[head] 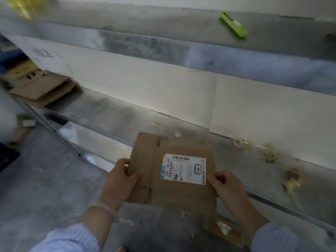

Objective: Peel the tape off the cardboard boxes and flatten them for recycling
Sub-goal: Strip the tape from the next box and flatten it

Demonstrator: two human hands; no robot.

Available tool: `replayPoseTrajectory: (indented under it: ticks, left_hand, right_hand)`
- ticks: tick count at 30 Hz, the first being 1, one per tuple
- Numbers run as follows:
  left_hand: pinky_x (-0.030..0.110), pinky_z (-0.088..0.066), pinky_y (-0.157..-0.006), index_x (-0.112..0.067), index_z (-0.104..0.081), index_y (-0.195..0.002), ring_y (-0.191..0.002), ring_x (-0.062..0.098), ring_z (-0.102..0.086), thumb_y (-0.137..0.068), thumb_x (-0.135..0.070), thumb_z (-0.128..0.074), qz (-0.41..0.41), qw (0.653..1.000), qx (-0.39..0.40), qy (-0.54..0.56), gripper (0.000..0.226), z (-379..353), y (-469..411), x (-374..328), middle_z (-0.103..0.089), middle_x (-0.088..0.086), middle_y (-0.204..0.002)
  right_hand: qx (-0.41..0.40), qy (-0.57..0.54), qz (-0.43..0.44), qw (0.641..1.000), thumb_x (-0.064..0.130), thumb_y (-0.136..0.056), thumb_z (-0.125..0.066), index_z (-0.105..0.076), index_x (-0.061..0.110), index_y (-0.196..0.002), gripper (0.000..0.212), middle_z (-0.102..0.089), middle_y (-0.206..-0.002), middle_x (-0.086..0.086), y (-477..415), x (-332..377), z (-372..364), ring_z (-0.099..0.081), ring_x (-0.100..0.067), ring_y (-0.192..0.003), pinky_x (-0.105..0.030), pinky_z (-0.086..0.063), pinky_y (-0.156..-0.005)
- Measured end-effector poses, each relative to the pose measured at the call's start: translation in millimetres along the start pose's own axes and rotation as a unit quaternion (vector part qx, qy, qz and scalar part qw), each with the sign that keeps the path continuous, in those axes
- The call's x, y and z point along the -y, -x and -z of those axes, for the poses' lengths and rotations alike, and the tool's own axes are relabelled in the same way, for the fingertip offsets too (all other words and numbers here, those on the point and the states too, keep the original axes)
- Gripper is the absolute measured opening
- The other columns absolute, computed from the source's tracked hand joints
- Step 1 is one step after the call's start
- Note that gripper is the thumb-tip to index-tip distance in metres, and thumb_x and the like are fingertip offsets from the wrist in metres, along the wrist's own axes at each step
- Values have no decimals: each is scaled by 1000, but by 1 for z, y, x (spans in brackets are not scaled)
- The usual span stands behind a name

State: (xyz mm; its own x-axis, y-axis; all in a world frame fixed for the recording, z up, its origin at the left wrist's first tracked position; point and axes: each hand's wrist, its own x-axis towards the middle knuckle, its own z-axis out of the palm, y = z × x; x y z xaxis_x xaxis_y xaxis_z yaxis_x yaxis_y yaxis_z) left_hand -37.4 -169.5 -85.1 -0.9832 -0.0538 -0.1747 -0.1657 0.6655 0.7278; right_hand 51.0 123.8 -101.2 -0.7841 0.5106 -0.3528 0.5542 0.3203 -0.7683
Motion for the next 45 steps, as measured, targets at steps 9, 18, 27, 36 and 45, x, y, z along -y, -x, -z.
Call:
replayPoseTrajectory:
  ticks: [9,18,27,36,45]
  left_hand:
    - [24,-41,-58,-30,-49,-105,-76,11,-60,-78,-38,-74,46,991,-128,12,38,164,-38,92,-58,-16,-81]
    - [18,-39,-57,-33,-46,-104,-74,-1,-57,-75,-43,-76,35,982,-184,-1,43,328,-117,181,-60,-21,-79]
    - [24,-46,-66,-26,-49,-120,-87,8,-61,-78,-46,-72,34,987,-158,16,52,388,-236,222,-61,-18,-91]
    - [26,-46,-71,-23,-48,-127,-91,14,-59,-80,-48,-68,54,986,-156,-34,57,441,-392,233,-63,-1,-114]
    - [39,-49,-92,-25,-38,-139,-110,22,-56,-74,-55,-71,69,989,-115,-71,78,481,-512,246,-54,2,-128]
  right_hand:
    - [72,23,120,990,38,-86,-67,-62,21,-88,18,-63,-82,9,11,149,-155,-57,-4,-73,-22,-38,-55]
    - [107,-15,153,982,36,-82,-71,-63,19,-84,19,-67,-81,5,37,278,-321,-63,-12,-75,-32,-52,-67]
    - [107,-31,162,981,34,-84,-69,-61,21,-85,16,-67,-85,2,-11,364,-407,-64,-16,-80,-43,-55,-77]
    - [140,-50,137,979,41,-78,-76,-57,23,-87,28,-67,-82,7,-105,459,-503,-65,-10,-75,-28,-50,-59]
    - [116,8,110,987,54,-77,-71,-57,29,-88,32,-65,-86,13,-159,521,-584,-63,-9,-77,-25,-46,-57]
